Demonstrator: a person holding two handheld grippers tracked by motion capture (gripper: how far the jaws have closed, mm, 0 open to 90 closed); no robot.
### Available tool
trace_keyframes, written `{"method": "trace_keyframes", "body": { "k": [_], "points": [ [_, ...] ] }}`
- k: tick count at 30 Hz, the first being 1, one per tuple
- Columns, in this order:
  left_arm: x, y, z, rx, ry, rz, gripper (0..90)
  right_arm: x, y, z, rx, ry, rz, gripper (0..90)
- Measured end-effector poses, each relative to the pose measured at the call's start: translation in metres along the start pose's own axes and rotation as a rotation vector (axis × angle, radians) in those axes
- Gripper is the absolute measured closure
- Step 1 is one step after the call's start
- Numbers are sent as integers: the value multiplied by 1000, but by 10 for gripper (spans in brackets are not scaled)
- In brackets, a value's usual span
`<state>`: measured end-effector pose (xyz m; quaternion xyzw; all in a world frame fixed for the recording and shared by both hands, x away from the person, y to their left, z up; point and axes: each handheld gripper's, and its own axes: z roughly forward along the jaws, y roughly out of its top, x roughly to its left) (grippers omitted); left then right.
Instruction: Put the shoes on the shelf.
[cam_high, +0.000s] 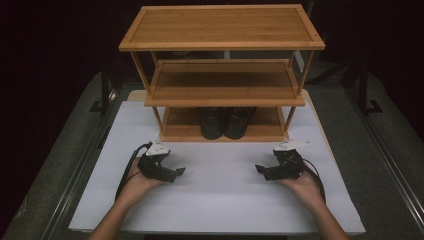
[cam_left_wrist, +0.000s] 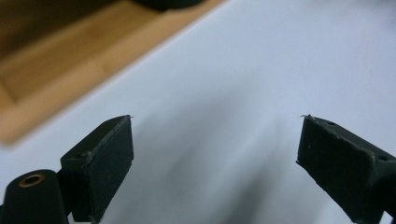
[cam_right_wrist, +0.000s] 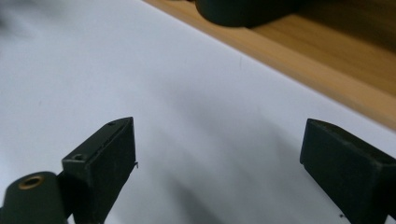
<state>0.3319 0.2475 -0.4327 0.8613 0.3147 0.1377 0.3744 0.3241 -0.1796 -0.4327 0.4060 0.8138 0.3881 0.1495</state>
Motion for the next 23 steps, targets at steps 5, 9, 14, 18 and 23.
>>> {"method": "trace_keyframes", "body": {
  "k": [5, 9, 14, 18, 23],
  "points": [
    [-6, -23, -17, 35, 15, -6, 101, -2, -23, -16, 16, -10, 22, 102],
    [-9, -36, -25, 61, 11, 0, 101, -4, -40, -27, 36, -35, 28, 101],
    [-11, -57, -40, 72, 26, -15, 100, -6, -57, -43, 47, -85, 33, 102],
    [-10, -63, -45, 51, 31, -24, 100, -7, -68, -49, 70, -101, 44, 102],
    [-12, -63, -44, 49, 36, -22, 84, -9, -70, -47, 88, -110, 43, 92]
  ]
}}
